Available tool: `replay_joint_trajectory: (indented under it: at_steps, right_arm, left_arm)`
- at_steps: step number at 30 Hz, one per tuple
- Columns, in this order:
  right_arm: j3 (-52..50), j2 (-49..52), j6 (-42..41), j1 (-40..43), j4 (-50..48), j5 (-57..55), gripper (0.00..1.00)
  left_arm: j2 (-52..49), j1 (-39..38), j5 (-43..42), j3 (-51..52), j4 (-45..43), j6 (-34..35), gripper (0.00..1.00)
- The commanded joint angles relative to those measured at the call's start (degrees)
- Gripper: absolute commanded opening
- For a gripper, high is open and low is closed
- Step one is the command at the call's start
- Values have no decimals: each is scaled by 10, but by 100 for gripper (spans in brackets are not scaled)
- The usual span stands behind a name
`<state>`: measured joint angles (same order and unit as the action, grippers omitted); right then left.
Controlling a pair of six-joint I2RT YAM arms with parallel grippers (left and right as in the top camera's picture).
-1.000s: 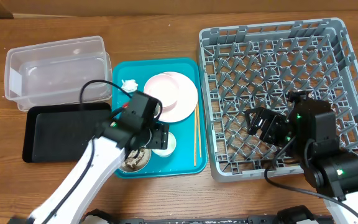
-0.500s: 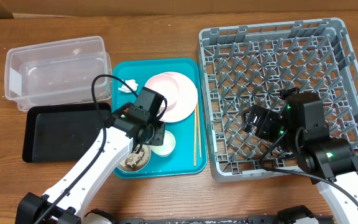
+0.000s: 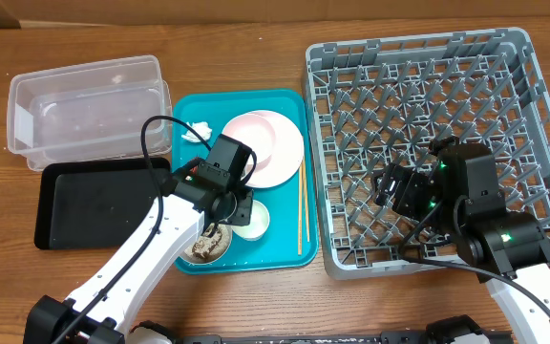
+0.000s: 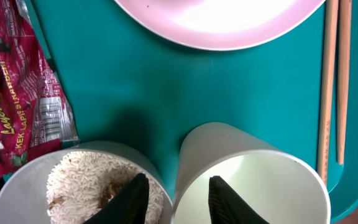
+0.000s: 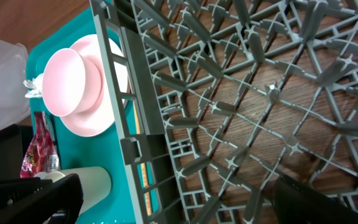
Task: Sort waste into correct bins and load items into the dishwasher
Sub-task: 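Reach the left gripper to the white cup on the teal tray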
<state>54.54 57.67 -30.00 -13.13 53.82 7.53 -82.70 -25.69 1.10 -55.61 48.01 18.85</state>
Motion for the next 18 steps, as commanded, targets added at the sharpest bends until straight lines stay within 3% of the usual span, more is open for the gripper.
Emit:
replay_joint_trajectory:
  at_steps: [1, 10, 13, 16, 18]
  right_arm:
    - [18, -1, -3, 3, 1, 2, 100]
    - [18, -1, -3, 3, 1, 2, 100]
    - [18, -1, -2, 3, 1, 2, 100]
    - [18, -1, -2, 3, 1, 2, 100]
    - [18, -1, -2, 3, 1, 2, 100]
  left_arm:
    - [-6, -3, -9, -6, 2, -9, 35]
    - [-24, -3, -11, 12, -4, -9, 36]
    - [-39, -3, -14, 12, -6, -9, 19]
    - [-41, -3, -13, 12, -19, -9, 16]
    - [-41, -3, -14, 11, -27, -9, 4]
